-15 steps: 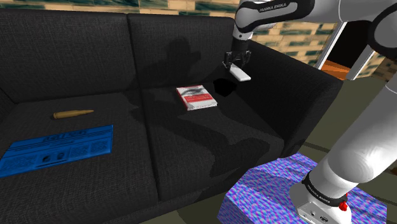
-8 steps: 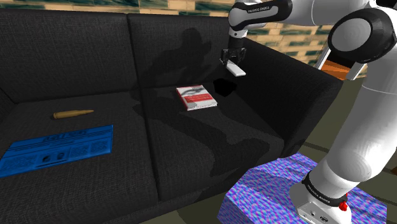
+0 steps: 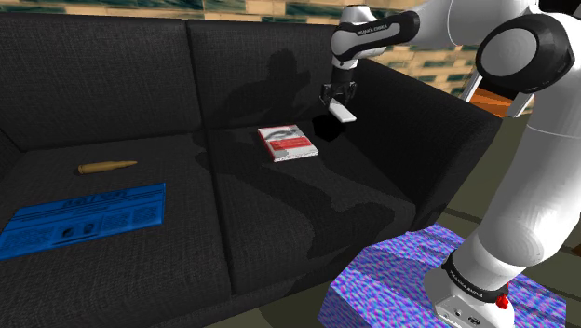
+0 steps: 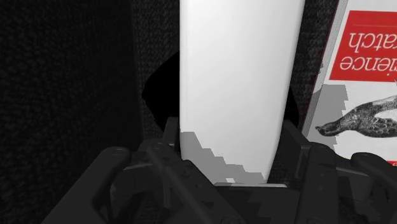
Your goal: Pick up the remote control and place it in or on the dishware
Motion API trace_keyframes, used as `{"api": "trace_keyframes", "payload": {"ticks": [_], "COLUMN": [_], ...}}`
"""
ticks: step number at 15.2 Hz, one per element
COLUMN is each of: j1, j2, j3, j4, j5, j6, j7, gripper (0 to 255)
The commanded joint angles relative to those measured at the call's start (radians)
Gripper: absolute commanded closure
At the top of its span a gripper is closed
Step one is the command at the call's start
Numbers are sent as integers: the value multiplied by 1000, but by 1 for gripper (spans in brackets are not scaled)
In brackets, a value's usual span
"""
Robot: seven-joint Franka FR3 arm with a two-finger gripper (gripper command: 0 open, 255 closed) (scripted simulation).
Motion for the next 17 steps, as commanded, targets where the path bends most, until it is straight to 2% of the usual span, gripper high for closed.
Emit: {"api": "trace_keyframes", "payload": {"ticks": [1, 11, 12, 17], "j1": [-2, -2, -2, -2], "j2": [6, 11, 11, 11], "j3": [-1, -1, -1, -1], "j4": [-17, -34, -34, -34], "j5": [0, 0, 0, 0], "j6": [24, 46, 46, 46], "j7": [-2, -1, -1, -1], "gripper": [255, 255, 0, 0]}}
